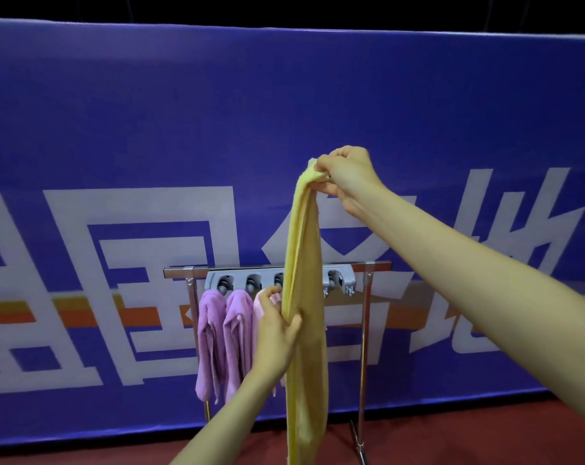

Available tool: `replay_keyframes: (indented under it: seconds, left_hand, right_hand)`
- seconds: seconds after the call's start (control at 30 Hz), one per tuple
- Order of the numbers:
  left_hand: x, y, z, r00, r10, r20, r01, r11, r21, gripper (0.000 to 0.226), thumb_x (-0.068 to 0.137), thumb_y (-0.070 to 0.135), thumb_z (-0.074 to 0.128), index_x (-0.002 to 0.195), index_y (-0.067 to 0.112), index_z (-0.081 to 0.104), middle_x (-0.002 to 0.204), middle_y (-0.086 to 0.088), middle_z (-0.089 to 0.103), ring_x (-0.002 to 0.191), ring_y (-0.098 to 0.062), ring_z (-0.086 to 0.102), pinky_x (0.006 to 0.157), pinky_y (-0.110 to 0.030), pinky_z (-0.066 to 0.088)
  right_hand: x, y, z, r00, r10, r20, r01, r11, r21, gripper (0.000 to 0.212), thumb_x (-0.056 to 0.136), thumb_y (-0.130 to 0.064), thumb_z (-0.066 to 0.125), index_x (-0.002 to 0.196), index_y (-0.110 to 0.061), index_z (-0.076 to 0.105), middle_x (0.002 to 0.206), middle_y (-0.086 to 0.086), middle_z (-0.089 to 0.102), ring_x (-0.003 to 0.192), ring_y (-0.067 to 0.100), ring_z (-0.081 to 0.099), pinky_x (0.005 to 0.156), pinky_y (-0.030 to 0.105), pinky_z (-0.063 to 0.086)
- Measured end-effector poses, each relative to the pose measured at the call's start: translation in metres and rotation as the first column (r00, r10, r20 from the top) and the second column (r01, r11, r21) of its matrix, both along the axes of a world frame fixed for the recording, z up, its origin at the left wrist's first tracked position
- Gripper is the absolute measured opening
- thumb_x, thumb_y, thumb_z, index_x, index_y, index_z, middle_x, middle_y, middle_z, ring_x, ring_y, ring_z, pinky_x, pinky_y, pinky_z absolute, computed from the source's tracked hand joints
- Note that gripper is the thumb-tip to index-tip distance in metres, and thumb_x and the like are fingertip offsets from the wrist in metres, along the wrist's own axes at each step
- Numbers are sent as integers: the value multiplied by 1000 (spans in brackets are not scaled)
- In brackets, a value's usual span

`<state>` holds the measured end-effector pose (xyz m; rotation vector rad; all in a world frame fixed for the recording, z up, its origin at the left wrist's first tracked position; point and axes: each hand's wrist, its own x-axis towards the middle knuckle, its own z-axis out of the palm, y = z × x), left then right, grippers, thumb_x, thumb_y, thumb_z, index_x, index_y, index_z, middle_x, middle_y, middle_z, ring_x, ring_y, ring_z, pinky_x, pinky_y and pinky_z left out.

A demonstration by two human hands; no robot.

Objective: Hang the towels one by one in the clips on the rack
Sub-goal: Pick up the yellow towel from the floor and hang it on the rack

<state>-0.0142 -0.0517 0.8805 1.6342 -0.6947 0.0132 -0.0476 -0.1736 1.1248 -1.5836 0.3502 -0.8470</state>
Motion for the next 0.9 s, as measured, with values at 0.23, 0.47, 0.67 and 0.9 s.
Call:
replay_keyframes:
  seconds: [0.23,0.47,0.67,0.9]
  left_hand:
    - [14,-12,-22,986,160,-54,-113,864,491,12,82,13,42,78,14,53,77,-7,61,73,-30,57,64,-35,46]
    - [66,22,-10,949,314,7,-280,835,474,23,95,14,34,86,16,55,80,-8,61,76,-25,59,64,-32,45]
    - [103,49,54,906,325,272,-407,847,342,25,97,17,43,116,9,56,102,-14,67,91,-32,65,77,-43,55]
    - [119,52,141,858,139,495,-336,880,336,49,74,19,33,113,22,63,97,-9,68,87,-27,61,72,-36,50]
  right_hand:
    - [-9,-1,9,998,27,60,-27,1000,2,11,84,2,60,78,-6,55,97,17,65,90,25,69,68,35,61]
    - [-36,-33,-21,999,39,-13,-38,995,90,17,83,4,53,74,-10,48,73,9,50,73,22,60,62,39,61]
    - [-59,-71,-114,815,104,-571,-125,992,3,9,78,0,57,79,-8,55,73,10,52,63,19,54,61,31,50]
    - [-56,-66,-171,649,141,-748,-219,976,-7,8,83,0,62,84,-8,64,77,10,64,65,19,60,59,29,49]
